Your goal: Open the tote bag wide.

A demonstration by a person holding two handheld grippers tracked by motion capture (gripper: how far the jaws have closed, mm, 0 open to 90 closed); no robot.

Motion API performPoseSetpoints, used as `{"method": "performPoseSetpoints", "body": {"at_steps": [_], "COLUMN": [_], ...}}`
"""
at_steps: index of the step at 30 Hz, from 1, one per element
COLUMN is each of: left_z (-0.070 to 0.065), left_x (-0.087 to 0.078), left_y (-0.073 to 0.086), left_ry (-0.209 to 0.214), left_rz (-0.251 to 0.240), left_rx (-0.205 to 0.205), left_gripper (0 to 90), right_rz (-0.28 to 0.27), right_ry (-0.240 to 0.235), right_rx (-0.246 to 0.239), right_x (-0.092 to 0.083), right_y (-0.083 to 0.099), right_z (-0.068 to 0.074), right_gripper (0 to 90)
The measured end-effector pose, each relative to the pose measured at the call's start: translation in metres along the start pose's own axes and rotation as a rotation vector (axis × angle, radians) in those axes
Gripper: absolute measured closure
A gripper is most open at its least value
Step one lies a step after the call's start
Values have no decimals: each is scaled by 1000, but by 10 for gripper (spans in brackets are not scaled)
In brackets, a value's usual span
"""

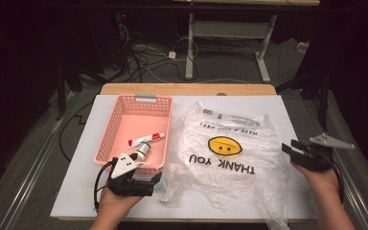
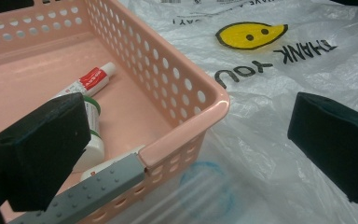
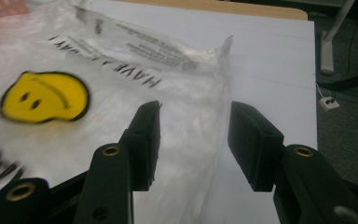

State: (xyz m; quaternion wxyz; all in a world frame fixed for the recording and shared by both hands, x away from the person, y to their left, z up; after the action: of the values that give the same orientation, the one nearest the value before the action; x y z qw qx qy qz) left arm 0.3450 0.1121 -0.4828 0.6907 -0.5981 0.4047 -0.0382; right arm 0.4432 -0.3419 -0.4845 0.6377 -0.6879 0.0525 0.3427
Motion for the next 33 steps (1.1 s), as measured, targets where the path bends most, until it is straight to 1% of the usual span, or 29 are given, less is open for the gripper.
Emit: {"method": "performPoseSetpoints", "body": {"at_steps": [1, 2, 3, 4, 6, 7, 8, 11, 12, 13, 14, 15, 16, 17, 18, 19, 20, 21, 22, 23, 24, 25, 26, 28, 29, 30, 31, 32, 33], "left_z": [0, 0, 0, 1, 2, 2, 3, 3, 4, 4, 5, 5, 5, 4, 3, 2, 2, 0, -1, -2, -4, -4, -4, -5, -5, -5, -4, -4, -4], "left_x": [0, 0, 0, -1, -2, -3, -4, -4, -4, -4, -3, -3, -3, -3, -3, -3, -3, -3, -2, -1, 0, 0, 0, 1, 1, 1, 1, 1, 2], "left_y": [0, 0, 0, 0, -1, -1, -1, -1, 0, 0, 0, 1, 1, 2, 2, 2, 2, 2, 2, 2, 2, 2, 2, 3, 3, 3, 3, 2, 2], "left_ry": [-2, -2, -6, -10, -19, -19, -19, -23, -24, -25, -23, -21, -20, -20, -18, -16, -16, -12, -10, -8, -4, -4, -2, 0, 0, 1, 1, 2, 3], "left_rz": [-1, -1, 2, -1, -8, -10, -13, -14, -11, -10, -7, -5, -3, 1, 4, 5, 5, 6, 5, 3, 11, 11, 13, 15, 16, 16, 15, 15, 14], "left_rx": [4, 4, 8, 9, 14, 14, 11, 23, 25, 21, 20, 19, 18, 19, 25, 26, 26, 28, 29, 30, 37, 37, 39, 44, 44, 43, 41, 38, 35], "left_gripper": [0, 0, 0, 0, 0, 0, 0, 0, 0, 0, 0, 0, 0, 0, 0, 0, 0, 0, 0, 0, 0, 0, 0, 0, 0, 0, 0, 0, 0], "right_rz": [-4, -4, -6, 0, 30, 52, 52, 77, 111, 111, 147, 147, 162, 162, 184, 190, 183, 179, 179, 182, 171, 171, 149, 133, 133, 129, 113, 102, 102], "right_ry": [-12, -12, -10, -9, 4, 6, 6, 6, -16, -16, -15, -15, -26, -26, -37, -28, -13, -26, -26, -18, -2, -2, 22, 58, 58, 78, 116, 139, 139], "right_rx": [22, 22, 36, 35, 21, 24, 24, 30, 43, 43, 34, 34, 46, 46, 51, 42, 32, 35, 35, -1, -6, -6, 12, 30, 30, 38, 57, 69, 69], "right_x": [21, 21, 31, 42, 63, 81, 81, 101, 115, 115, 127, 127, 136, 136, 144, 147, 147, 147, 147, 147, 146, 146, 142, 135, 135, 131, 120, 113, 113], "right_y": [-12, -12, -18, -23, -32, -40, -40, -48, -48, -48, -45, -45, -40, -40, -33, -30, -31, -31, -31, -33, -35, -35, -39, -42, -42, -42, -42, -42, -42], "right_z": [-8, -8, -11, -14, -22, -31, -31, -42, -45, -45, -46, -46, -46, -46, -42, -41, -41, -40, -40, -39, -41, -41, -49, -61, -61, -69, -87, -96, -96], "right_gripper": [583, 583, 583, 583, 570, 556, 556, 540, 517, 517, 514, 514, 516, 516, 560, 584, 640, 757, 757, 890, 900, 900, 900, 900, 900, 900, 900, 900, 900]}}
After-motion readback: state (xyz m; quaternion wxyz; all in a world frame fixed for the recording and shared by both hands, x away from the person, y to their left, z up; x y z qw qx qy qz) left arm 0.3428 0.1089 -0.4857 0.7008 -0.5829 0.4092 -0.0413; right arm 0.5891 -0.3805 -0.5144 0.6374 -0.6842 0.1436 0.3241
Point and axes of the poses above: each handheld gripper's, and its own axes: x roughly forward along the jaws, y roughly out of its underside, z roughly to its left, the point moved 10 cm from there along x, roughly forward along the jaws, and after that the axes turned 2 degrees about -y, right-handed, at the moved point
